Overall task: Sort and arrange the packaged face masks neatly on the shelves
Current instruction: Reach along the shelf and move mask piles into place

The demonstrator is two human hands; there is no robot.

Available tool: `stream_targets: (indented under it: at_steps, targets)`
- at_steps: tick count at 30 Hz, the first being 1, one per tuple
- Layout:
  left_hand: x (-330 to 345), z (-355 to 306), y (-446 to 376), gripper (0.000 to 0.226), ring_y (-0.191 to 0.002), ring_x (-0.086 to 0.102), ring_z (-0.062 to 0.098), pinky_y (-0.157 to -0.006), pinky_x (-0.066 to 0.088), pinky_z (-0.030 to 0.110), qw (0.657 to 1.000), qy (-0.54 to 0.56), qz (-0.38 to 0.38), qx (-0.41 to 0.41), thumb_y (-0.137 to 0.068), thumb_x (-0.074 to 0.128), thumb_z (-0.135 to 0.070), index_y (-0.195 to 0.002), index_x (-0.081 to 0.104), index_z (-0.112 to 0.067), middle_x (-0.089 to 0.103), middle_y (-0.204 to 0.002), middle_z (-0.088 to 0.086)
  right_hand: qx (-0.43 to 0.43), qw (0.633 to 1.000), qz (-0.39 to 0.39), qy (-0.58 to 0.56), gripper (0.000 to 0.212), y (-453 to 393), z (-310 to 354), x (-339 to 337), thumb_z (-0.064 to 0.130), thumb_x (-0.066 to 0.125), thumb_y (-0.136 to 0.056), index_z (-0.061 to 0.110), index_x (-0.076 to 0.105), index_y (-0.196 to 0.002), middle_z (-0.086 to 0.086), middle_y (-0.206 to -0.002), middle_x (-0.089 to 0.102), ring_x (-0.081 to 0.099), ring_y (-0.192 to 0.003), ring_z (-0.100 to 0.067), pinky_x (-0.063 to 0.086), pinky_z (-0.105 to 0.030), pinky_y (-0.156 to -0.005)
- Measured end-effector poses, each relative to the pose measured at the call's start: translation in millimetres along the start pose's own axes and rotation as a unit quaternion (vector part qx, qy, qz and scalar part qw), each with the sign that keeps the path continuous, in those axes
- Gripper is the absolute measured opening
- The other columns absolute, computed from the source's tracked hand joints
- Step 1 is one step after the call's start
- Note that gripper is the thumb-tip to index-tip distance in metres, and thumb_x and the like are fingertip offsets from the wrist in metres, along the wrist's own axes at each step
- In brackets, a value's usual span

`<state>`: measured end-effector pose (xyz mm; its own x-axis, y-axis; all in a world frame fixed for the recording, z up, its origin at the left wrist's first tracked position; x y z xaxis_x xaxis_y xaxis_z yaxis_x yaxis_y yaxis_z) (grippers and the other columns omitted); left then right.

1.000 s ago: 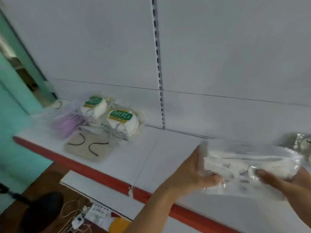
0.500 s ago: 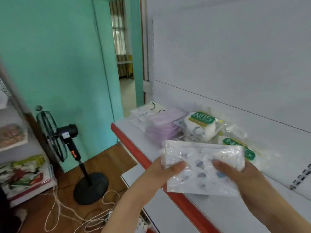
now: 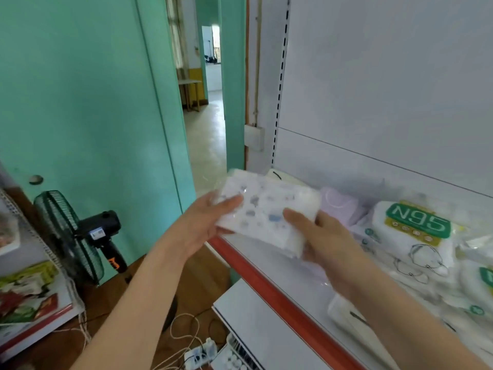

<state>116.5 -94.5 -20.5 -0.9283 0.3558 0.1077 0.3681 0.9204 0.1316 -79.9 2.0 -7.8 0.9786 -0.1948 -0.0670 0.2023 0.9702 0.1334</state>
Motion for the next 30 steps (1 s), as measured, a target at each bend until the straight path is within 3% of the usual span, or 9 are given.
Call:
stream_targets:
  at_steps: [3,9,15,17,20,23,25,27,30]
  targets:
    - [-14.3,-35.0,-47.7,0.041,-0.094,0.074,0.017,-0.070,0.063,0.029,0.999,-0.028,-0.012,0.022,-0.087,0.075,-0.032,-0.123,0.062,-0.017,0.075,-0.111,0.002,-0.003,1.000,0.003,-0.008,0.044,-40.4,34.0,-0.4,0.039,0.070,-0.089,0.009,0.063,-0.119,-0.005,-0.108,0.075,0.073,-0.094,-0.024,0.060,-0.034,-0.077]
    - [-10.2,-67.5,-127.4,0.036,-0.088,0.069,0.014,-0.074,0.062,0.031,0.995,-0.092,0.025,0.000,-0.085,0.080,-0.037,-0.114,0.064,-0.022,0.070,-0.104,0.001,-0.001,0.999,-0.042,-0.029,0.081,-100.0,47.8,-16.3,0.043,0.078,-0.080,0.011,0.038,-0.143,-0.010,-0.122,0.063,0.073,-0.094,-0.031,0.060,-0.044,-0.088]
    - [-36.9,-48.6,-137.4,0.043,-0.087,0.068,0.016,-0.070,0.062,0.029,0.986,-0.160,0.036,-0.039,-0.087,0.077,-0.035,-0.123,0.063,-0.017,0.072,-0.106,0.005,0.025,0.995,-0.018,0.093,0.050,-116.2,33.7,-8.3,0.038,0.078,-0.082,0.003,0.060,-0.113,-0.013,-0.108,0.073,0.076,-0.085,-0.025,0.062,-0.038,-0.081]
    - [-59.0,-28.2,-129.4,0.041,-0.094,0.071,0.020,-0.081,0.063,0.036,0.982,-0.172,0.043,-0.061,-0.086,0.078,-0.032,-0.122,0.065,-0.016,0.075,-0.112,0.008,0.007,0.959,0.020,0.282,0.048,-107.9,35.1,8.9,0.048,0.076,-0.081,0.008,0.063,-0.104,-0.005,-0.098,0.074,0.075,-0.082,-0.020,0.060,-0.033,-0.082]
    - [-80.3,9.3,-114.9,0.042,-0.104,0.073,0.026,-0.092,0.060,0.043,0.975,-0.191,0.046,-0.100,-0.086,0.078,-0.027,-0.123,0.065,-0.014,0.076,-0.114,0.007,-0.063,0.850,0.042,0.521,0.055,-87.1,34.6,39.8,0.060,0.063,-0.086,0.015,0.057,-0.117,-0.001,-0.109,0.065,0.063,-0.098,-0.019,0.051,-0.032,-0.085]
    - [-82.6,34.9,-111.5,0.045,-0.102,0.075,0.025,-0.084,0.062,0.037,0.972,-0.192,0.050,-0.129,-0.086,0.079,-0.027,-0.126,0.065,-0.013,0.077,-0.112,0.006,-0.153,0.780,0.052,0.604,0.058,-68.4,24.0,66.9,0.060,0.049,-0.094,0.019,0.044,-0.134,-0.004,-0.125,0.057,0.055,-0.113,-0.022,0.049,-0.035,-0.088]
    - [-76.2,42.6,-113.6,0.044,-0.102,0.075,0.024,-0.091,0.061,0.040,0.970,-0.199,0.049,-0.128,-0.084,0.081,-0.032,-0.122,0.067,-0.016,0.078,-0.112,0.004,-0.188,0.737,0.096,0.642,0.066,-61.0,6.7,83.0,0.061,0.044,-0.096,0.020,0.032,-0.147,-0.005,-0.143,0.045,0.046,-0.126,-0.025,0.047,-0.039,-0.097]
    - [-64.1,46.0,-115.2,0.047,-0.105,0.073,0.021,-0.096,0.057,0.040,0.966,-0.233,0.041,-0.101,-0.080,0.083,-0.042,-0.119,0.068,-0.020,0.076,-0.117,-0.002,-0.174,0.711,0.129,0.669,0.073,-62.2,-14.2,89.8,0.057,0.044,-0.098,0.018,0.019,-0.155,-0.009,-0.157,0.029,0.035,-0.138,-0.031,0.041,-0.042,-0.107]
    - [-41.7,42.8,-107.5,0.059,-0.112,0.057,0.012,-0.088,0.045,0.022,0.945,-0.325,-0.012,-0.041,-0.089,0.072,-0.049,-0.137,0.055,-0.020,0.057,-0.127,-0.010,-0.151,0.686,0.116,0.702,0.081,-77.1,-35.0,86.4,0.046,0.050,-0.099,0.016,0.003,-0.158,-0.015,-0.165,0.008,0.019,-0.148,-0.036,0.028,-0.043,-0.116]
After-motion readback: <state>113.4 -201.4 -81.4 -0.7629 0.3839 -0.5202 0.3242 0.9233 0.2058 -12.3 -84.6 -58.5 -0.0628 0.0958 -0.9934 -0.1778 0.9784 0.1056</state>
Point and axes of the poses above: each hand's wrist, its own y-axis away from the middle knuckle, its own x-axis out of the palm, z = x × y, the point moved 5 cm from there along -y, towards the middle knuckle
